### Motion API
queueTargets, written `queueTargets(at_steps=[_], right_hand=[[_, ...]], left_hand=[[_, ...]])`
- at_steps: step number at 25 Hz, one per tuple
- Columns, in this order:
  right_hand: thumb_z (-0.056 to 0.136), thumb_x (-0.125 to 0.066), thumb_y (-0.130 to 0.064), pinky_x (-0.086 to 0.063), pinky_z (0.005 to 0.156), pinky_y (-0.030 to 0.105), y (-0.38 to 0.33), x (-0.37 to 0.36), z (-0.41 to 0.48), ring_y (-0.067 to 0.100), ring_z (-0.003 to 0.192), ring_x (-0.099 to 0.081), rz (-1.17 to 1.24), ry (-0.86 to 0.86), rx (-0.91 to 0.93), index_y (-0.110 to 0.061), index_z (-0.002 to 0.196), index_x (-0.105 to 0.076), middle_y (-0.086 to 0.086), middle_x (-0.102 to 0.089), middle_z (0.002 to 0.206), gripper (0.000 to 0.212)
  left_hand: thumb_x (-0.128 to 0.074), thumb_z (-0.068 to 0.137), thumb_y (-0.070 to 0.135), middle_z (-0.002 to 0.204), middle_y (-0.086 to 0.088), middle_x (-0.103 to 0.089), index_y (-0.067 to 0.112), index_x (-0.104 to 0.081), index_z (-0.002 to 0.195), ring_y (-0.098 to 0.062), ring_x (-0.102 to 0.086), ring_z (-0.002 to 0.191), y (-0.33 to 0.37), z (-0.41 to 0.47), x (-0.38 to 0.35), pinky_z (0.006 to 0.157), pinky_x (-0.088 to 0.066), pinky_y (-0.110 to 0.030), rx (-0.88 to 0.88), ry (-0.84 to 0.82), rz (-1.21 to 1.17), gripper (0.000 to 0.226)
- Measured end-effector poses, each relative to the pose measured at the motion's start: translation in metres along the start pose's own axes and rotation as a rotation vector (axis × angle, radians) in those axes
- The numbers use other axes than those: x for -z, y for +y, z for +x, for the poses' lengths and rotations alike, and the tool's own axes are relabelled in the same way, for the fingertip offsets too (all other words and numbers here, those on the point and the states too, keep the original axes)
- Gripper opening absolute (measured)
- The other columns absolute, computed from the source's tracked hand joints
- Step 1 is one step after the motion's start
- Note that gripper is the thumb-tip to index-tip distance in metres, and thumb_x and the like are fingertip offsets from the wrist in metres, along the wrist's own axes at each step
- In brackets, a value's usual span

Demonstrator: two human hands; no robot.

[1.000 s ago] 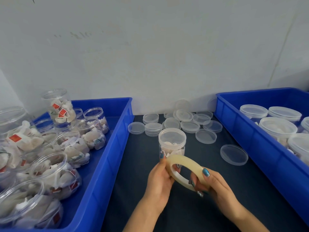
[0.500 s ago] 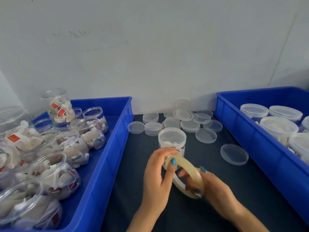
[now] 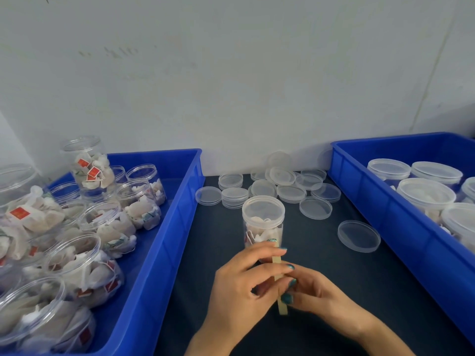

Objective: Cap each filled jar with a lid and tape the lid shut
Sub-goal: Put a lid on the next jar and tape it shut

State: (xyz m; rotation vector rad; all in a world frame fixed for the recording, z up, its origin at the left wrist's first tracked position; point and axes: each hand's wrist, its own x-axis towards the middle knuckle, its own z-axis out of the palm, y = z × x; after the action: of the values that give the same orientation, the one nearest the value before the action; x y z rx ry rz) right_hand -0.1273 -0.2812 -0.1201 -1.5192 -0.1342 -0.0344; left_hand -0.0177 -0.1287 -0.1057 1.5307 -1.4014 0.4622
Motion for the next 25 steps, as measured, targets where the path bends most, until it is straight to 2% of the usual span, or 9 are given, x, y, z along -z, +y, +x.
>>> queueTargets(at_steps=[2, 4, 6, 9, 11, 14, 16, 20, 25], right_hand=[[0.096, -0.063, -0.009, -0.05, 0.09, 0.032, -0.002, -0.005, -0.001, 0.021, 0.1, -0.064, -0.127, -0.002, -0.014, -0.017, 0.119, -0.063, 0.01, -0.068, 0.105, 0.025], [0.097, -0.061, -0.015, -0.051, 0.093, 0.037, 0.002, -0.009, 0.0, 0.02, 0.098, -0.065, -0.186, 0.032, -0.013, -0.012, 0.115, -0.06, 0.006, -0.068, 0.102, 0.018], [0.099, -0.058, -0.024, -0.052, 0.092, 0.039, 0.005, -0.014, 0.0, 0.026, 0.097, -0.067, -0.211, 0.087, 0.012, -0.012, 0.118, -0.057, 0.007, -0.069, 0.1, 0.023], [0.098, -0.051, -0.049, -0.051, 0.075, 0.028, 0.005, -0.019, 0.0, 0.019, 0.078, -0.068, -0.347, 0.167, 0.044, -0.016, 0.113, -0.054, 0.006, -0.072, 0.084, 0.037], [0.093, -0.042, -0.066, -0.048, 0.062, 0.029, 0.007, -0.019, -0.002, 0.014, 0.06, -0.061, -0.582, 0.333, 0.057, -0.022, 0.097, -0.051, -0.002, -0.067, 0.066, 0.044], [0.09, -0.037, -0.057, -0.031, 0.045, 0.025, 0.009, -0.021, -0.007, 0.012, 0.042, -0.044, -1.12, 0.642, 0.169, -0.034, 0.081, -0.044, -0.007, -0.042, 0.046, 0.025], [0.087, -0.046, -0.048, -0.025, 0.046, 0.02, 0.006, -0.022, -0.006, 0.009, 0.043, -0.043, -1.324, 0.709, 0.225, -0.026, 0.085, -0.057, -0.013, -0.038, 0.049, 0.024], [0.084, -0.048, -0.039, -0.035, 0.056, 0.028, -0.001, -0.01, -0.001, 0.014, 0.053, -0.049, -1.543, 0.762, 0.285, -0.017, 0.091, -0.063, -0.011, -0.049, 0.058, 0.028], [0.095, -0.038, -0.056, -0.034, 0.06, 0.032, -0.014, 0.026, 0.009, 0.019, 0.051, -0.049, -1.627, 1.017, 0.212, -0.017, 0.075, -0.056, -0.008, -0.048, 0.057, 0.047]], left_hand=[[-0.078, 0.083, 0.016, 0.116, 0.005, -0.071, 0.012, -0.08, 0.092, -0.008, -0.062, 0.119, 0.001, -0.001, -0.002, 0.09, -0.056, -0.024, 0.062, 0.028, -0.058, 0.01], [-0.079, 0.081, 0.006, 0.114, 0.007, -0.071, 0.011, -0.08, 0.089, -0.008, -0.063, 0.118, 0.003, -0.002, -0.005, 0.09, -0.054, -0.02, 0.126, 0.044, -0.095, 0.01], [-0.078, 0.082, 0.008, 0.109, 0.011, -0.071, 0.012, -0.077, 0.085, -0.005, -0.064, 0.113, 0.005, -0.001, -0.007, 0.091, -0.052, -0.018, 0.169, 0.079, -0.085, 0.004], [-0.071, 0.086, 0.024, 0.1, 0.016, -0.069, 0.014, -0.073, 0.079, -0.007, -0.066, 0.102, 0.007, 0.003, -0.005, 0.087, -0.049, -0.016, 0.251, 0.136, -0.083, 0.013], [-0.066, 0.088, 0.031, 0.096, 0.019, -0.068, 0.014, -0.072, 0.079, -0.007, -0.065, 0.097, 0.009, 0.003, -0.004, 0.085, -0.048, -0.016, 0.276, 0.149, -0.082, 0.02], [-0.062, 0.09, 0.032, 0.091, 0.02, -0.068, 0.017, -0.069, 0.084, -0.001, -0.066, 0.091, 0.011, -0.001, -0.005, 0.08, -0.05, -0.014, 0.272, 0.166, -0.031, 0.018], [-0.06, 0.094, 0.034, 0.086, 0.018, -0.068, 0.018, -0.066, 0.086, 0.002, -0.065, 0.082, 0.008, -0.001, -0.005, 0.071, -0.05, -0.011, 0.316, 0.193, 0.058, 0.02], [-0.051, 0.093, 0.04, 0.077, 0.009, -0.067, 0.016, -0.061, 0.085, -0.004, -0.059, 0.066, -0.001, 0.007, -0.003, 0.06, -0.045, -0.014, 0.4, 0.248, 0.13, 0.027], [-0.049, 0.095, 0.035, 0.079, 0.017, -0.068, 0.02, -0.055, 0.086, -0.004, -0.067, 0.075, -0.021, 0.015, 0.006, 0.063, -0.049, -0.015, 0.531, 0.423, -0.023, 0.018]])
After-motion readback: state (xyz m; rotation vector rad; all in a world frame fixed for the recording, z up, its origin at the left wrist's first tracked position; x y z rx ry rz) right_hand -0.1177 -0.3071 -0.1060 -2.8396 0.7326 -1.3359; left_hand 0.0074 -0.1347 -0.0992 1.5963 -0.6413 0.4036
